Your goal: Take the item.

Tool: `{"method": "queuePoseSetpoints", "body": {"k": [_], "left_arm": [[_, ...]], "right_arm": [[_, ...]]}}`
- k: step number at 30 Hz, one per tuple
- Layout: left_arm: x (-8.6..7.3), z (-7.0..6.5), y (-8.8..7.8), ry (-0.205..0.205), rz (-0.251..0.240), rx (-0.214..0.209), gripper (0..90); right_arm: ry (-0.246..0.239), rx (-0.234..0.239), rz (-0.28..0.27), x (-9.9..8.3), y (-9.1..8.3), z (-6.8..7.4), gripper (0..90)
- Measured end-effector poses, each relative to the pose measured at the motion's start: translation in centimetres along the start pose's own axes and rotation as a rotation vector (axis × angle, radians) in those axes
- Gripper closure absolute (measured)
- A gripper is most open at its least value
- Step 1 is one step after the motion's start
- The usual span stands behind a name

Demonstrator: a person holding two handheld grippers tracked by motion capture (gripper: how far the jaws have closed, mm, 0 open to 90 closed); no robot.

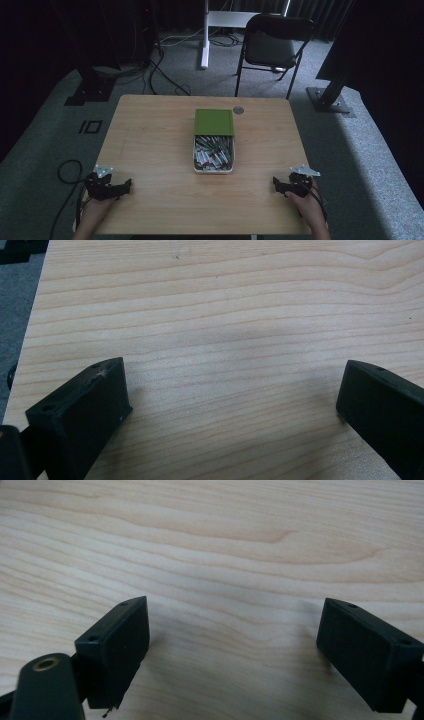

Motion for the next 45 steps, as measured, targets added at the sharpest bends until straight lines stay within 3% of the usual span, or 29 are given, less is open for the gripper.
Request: {"method": "queuePoseSetpoints", "body": {"k": [22,31,45], "left_arm": [[0.0,0.0,0.0,0.0,0.0,0.0,1.3],[0.0,0.0,0.0,-0.002,-0.002,0.0,1.2],[0.0,0.0,0.0,-0.002,-0.002,0.0,1.2]], "right_arm": [[-0.042,0.0,-0.068,4.4,-0.5,2.0,15.5],[-0.07,0.025,-0.106,6.3,-0.7,3.4,15.5],[-0.121,0.091,-0.173,9.5,-1.3,6.9,15.5]]}}
Point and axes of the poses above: each handheld gripper's, and its own axes: y roughly forward along the jaws, x roughly out of its top, z roughly to its left, the point moved 5 cm from there along y, roughly forward along the jaws
